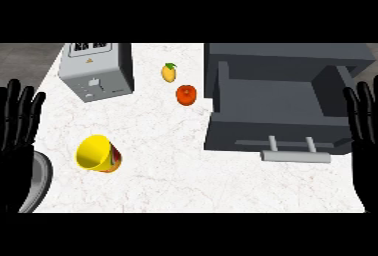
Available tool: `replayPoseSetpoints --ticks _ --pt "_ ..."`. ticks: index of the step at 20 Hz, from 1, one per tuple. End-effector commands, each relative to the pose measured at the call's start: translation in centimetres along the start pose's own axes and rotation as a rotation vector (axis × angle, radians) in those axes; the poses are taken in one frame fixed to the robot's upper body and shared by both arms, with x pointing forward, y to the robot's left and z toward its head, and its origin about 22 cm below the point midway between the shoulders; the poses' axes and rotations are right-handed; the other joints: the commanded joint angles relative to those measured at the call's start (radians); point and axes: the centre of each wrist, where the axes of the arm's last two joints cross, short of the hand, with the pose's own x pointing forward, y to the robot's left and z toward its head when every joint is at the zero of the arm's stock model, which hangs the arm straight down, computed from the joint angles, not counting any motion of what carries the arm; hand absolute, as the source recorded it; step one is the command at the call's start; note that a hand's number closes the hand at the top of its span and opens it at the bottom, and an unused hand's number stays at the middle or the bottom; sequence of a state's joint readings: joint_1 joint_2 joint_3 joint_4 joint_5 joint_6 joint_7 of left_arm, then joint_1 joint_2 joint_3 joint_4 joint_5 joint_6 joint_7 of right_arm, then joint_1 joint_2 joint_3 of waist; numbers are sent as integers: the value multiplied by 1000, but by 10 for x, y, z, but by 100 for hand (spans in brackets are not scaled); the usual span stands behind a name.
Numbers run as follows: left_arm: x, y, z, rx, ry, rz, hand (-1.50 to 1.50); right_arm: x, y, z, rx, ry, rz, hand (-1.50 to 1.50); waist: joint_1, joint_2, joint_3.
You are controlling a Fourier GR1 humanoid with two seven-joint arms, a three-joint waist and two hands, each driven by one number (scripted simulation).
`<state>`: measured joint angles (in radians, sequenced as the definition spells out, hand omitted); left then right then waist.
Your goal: Pick up the cup, place it into the drawer and close the drawer
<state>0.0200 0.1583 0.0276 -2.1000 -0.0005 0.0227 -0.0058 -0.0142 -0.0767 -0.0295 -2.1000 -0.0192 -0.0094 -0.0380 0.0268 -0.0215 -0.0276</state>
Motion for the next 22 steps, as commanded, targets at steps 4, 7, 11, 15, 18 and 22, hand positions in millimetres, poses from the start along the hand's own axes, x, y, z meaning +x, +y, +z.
replayPoseSetpoints --ticks 4,7,11,15,18,22 --pt "13 -33 13 122 12 -1 -150 -2 -11 -2 8 5 14 -150 -27 21 28" --pt "4 -38 21 234 159 192 -150 -2 1 7 110 126 92 -150 -26 20 26" --pt "-8 -40 41 274 176 193 -150 -2 -15 0 116 114 105 -150 -24 20 27" --pt "-34 -24 42 315 201 218 -150 -15 -9 5 120 122 106 -150 -25 22 27" --pt "-24 -44 43 314 225 218 -150 -15 -4 -8 117 116 99 -150 -24 21 28" --pt "-58 -15 69 373 268 163 -150 -22 -25 3 126 107 88 -150 -25 21 27"
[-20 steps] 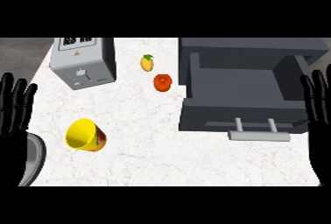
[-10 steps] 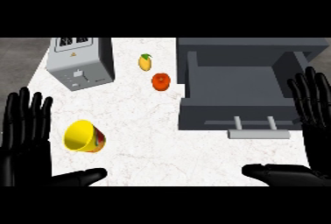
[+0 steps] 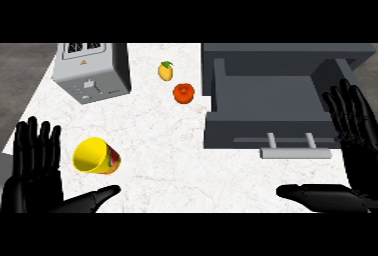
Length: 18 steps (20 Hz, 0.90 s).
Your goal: Pick up the cup, place it into the drawer and close the drawer
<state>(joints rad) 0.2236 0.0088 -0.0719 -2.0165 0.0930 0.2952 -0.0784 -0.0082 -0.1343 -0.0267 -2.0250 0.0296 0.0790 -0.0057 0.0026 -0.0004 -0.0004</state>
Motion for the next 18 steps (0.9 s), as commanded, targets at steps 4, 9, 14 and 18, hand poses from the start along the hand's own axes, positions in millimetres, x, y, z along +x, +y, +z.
replayPoseSetpoints --ticks 4,9,14,18 --pt "-37 41 11 121 68 -92 -150 1 -7 -11 7 -6 9 -150 1 0 0" --pt "-73 80 19 164 99 -136 -150 4 -9 0 -4 -3 15 -150 -2 0 0" --pt "-100 77 24 191 140 -158 -150 -2 -9 6 13 1 21 -150 -3 0 0" --pt "-134 75 33 197 189 -179 -150 -10 -22 6 -5 -8 1 -150 -5 1 0"
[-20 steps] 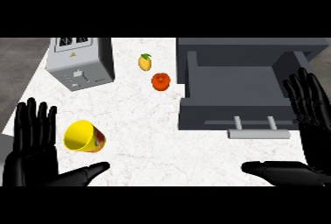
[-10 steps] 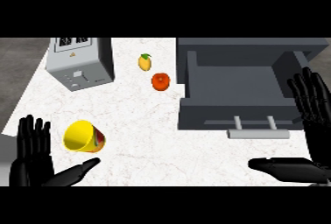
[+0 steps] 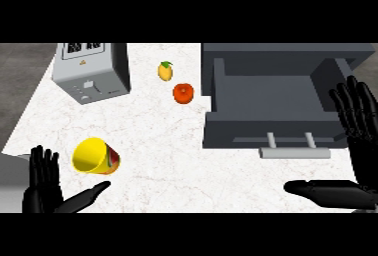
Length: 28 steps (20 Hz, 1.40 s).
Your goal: Pick up the cup, place it into the drawer and close the drawer
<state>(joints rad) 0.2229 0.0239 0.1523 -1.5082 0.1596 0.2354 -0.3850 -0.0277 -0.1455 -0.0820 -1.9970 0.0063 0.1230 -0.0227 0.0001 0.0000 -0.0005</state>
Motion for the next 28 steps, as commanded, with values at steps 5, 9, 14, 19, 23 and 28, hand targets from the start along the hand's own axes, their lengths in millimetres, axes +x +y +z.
replayPoseSetpoints --ticks 5,9,14,19,23,28 --pt "-59 28 -1 34 23 8 -150 -13 6 -6 -3 -3 0 -150 0 0 0" --pt "-74 33 3 53 12 13 -150 5 -6 2 19 -1 -8 -150 -1 0 0" --pt "-99 34 -13 51 -13 46 -150 -2 -3 2 12 5 -11 -150 -4 0 0" --pt "-110 36 -28 34 -32 32 -150 0 2 -7 28 15 -9 -150 -5 1 0" --pt "-122 49 -10 21 -25 34 -150 3 6 -24 28 11 -8 -150 -4 2 -1" --pt "-118 29 -27 10 -38 42 -150 -15 9 -22 10 10 -6 -150 -3 2 0"
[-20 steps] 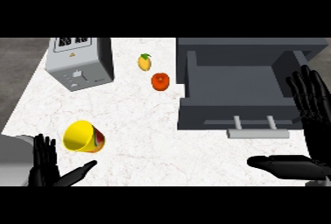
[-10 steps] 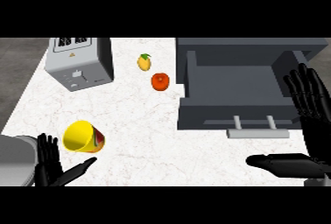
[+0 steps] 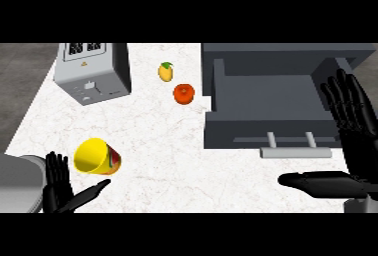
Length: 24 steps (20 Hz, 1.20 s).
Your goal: Pick up the cup, place it into the drawer and close the drawer
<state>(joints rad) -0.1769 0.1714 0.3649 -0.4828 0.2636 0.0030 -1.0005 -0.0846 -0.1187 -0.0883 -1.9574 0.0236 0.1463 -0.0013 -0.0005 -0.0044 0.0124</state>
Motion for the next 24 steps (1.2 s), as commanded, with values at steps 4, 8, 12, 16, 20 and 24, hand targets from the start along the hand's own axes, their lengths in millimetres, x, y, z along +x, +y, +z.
replayPoseSetpoints --ticks 4,8,12,16,20,24 --pt "-5 -23 -5 -15 -33 15 -150 -2 0 9 -10 -9 -7 -150 -7 6 -13" --pt "-7 -9 5 -21 -41 72 -150 2 0 1 16 2 -15 -150 -2 5 -13" --pt "-1 -22 -16 -55 -45 130 -150 -4 -14 8 0 -3 -19 -150 -9 7 -14" --pt "1 -29 -23 -100 -67 177 -150 -14 -6 0 9 20 -16 -150 -10 9 -15" --pt "-1 -40 -22 -137 -83 256 -150 -6 -11 13 9 14 -12 -150 -16 8 -15" --pt "-2 -53 -17 -207 -86 326 150 5 -11 8 18 23 -24 -150 -11 5 -14"
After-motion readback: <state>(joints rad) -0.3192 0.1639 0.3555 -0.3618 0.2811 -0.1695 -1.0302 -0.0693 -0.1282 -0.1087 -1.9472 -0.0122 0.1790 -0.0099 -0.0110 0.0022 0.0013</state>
